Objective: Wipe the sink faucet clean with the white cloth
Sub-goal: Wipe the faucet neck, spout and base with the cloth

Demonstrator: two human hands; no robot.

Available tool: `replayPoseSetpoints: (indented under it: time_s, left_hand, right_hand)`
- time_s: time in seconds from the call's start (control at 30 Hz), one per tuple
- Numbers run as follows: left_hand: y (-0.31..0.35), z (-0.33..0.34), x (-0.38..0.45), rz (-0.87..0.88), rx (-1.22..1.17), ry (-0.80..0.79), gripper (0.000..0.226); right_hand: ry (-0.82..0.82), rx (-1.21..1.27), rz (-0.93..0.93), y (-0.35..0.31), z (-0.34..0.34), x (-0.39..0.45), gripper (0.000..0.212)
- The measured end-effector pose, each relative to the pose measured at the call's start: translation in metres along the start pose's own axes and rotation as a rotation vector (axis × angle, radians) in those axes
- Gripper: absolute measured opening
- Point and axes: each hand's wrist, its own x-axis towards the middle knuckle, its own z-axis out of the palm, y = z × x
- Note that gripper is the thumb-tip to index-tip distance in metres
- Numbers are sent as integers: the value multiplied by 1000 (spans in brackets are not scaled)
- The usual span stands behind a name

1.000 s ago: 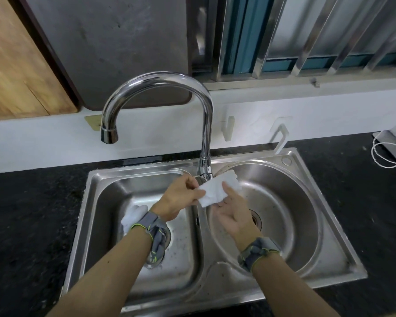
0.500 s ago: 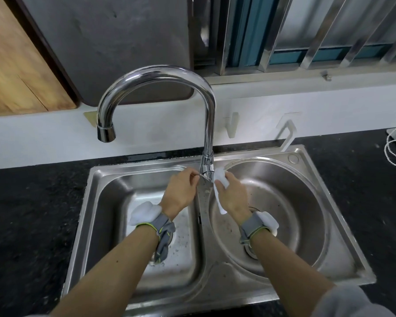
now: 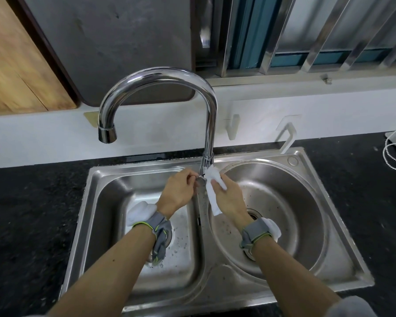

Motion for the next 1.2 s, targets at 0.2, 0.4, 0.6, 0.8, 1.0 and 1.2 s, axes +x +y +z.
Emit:
replayPoseSetpoints:
  time_s: [0.2,0.4,0.6,0.8,1.0,1.2]
  left_hand:
    - [-3,-3,-1,41,73,-7,25]
    - [-4,-14,-4,-46,38,-76,33]
    - [-16,-32,-5,-170,-236,6,38]
    - [-27,-36,-6,-194,-128,139,37]
    - [-15,-23,-8,65,109,86,24]
    - [-1,-9,-4,131,179,35,27]
  right_hand:
    - [-34,149,47,-22,-4,-2,24]
    - [-158,390,72,-44,7,-6,14]
    - [-214,656,215,-45,25,-18,18]
    - [-282,503,332,-22,40,-35,15]
    - [-225,480,577,0,52,-35,27]
    - [-113,682,736,5,50,-13,28]
